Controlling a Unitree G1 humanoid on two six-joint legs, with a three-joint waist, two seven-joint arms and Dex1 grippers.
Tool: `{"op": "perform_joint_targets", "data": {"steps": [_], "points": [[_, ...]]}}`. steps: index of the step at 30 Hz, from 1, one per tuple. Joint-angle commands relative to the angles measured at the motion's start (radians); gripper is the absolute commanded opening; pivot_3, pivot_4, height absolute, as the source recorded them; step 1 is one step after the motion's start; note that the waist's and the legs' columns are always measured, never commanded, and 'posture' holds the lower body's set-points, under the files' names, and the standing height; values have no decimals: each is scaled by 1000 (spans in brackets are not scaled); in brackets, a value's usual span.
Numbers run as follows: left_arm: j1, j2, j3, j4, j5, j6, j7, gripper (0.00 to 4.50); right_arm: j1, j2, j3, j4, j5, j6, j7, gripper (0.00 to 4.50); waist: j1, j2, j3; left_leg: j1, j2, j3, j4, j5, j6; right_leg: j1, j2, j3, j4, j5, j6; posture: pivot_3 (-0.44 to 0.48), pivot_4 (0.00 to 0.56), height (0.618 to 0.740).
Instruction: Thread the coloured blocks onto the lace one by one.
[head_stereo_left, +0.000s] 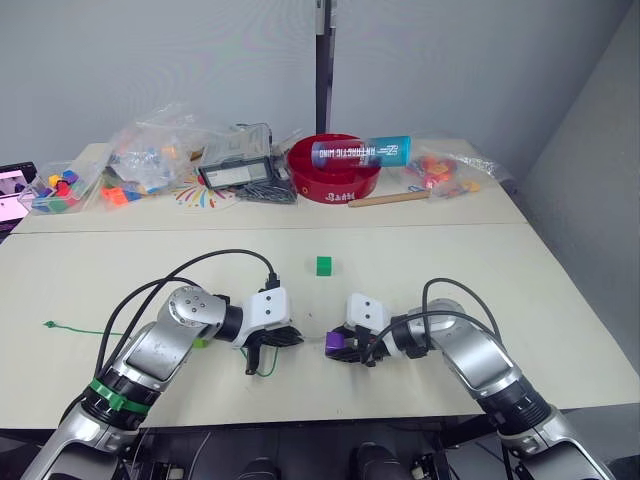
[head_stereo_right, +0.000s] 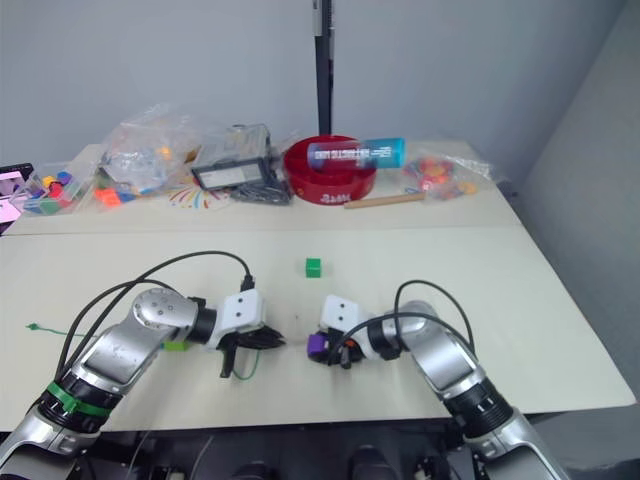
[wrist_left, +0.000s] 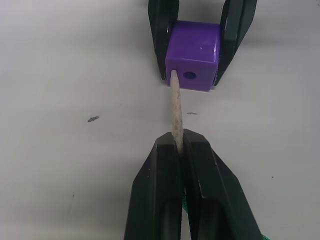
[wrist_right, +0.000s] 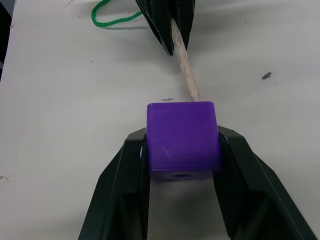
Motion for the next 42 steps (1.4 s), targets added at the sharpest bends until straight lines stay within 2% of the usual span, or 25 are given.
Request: {"op": "perform_joint_targets", "data": {"steps": [1,10,20,25,32,38,42], "points": [[-27,-11,-19,-51,-6,8,-8,0,3,13,38,-6,5,19,-10,1206,1,0,0,0,0,0,0,0,0,0,0,0,0,0,0,0,150,731],[-24,15,-25,-125,-21,82,-26,0,3,7,37,-8,3,31,-19,1206,-4,0,0,0,0,0,0,0,0,0,0,0,0,0,0,0,150,731],[-45,-25,-58,-121,0,106,12,0,-3,20,49,-27,12,53,-27,1206,-8,0,0,0,0,0,0,0,0,0,0,0,0,0,0,0,150,731],[-77,-84,-102,-93,-18,68,-19,0,-17,41,55,-11,11,63,-45,1206,-5,0,0,0,0,0,0,0,0,0,0,0,0,0,0,0,150,731],[-81,-146,-90,-75,-69,64,-49,0,-27,54,57,-16,14,88,-51,1206,-9,0,0,0,0,0,0,0,0,0,0,0,0,0,0,0,150,731],[-54,-100,-56,-121,-117,109,-104,0,-31,54,49,0,-2,91,-73,1206,-16,0,0,0,0,0,0,0,0,0,0,0,0,0,0,0,150,731],[-32,-96,-62,-98,-87,81,-87,0,-34,64,45,-5,8,96,-76,1206,-14,0,0,0,0,-1,0,0,0,0,0,0,0,0,0,0,150,731]]}}
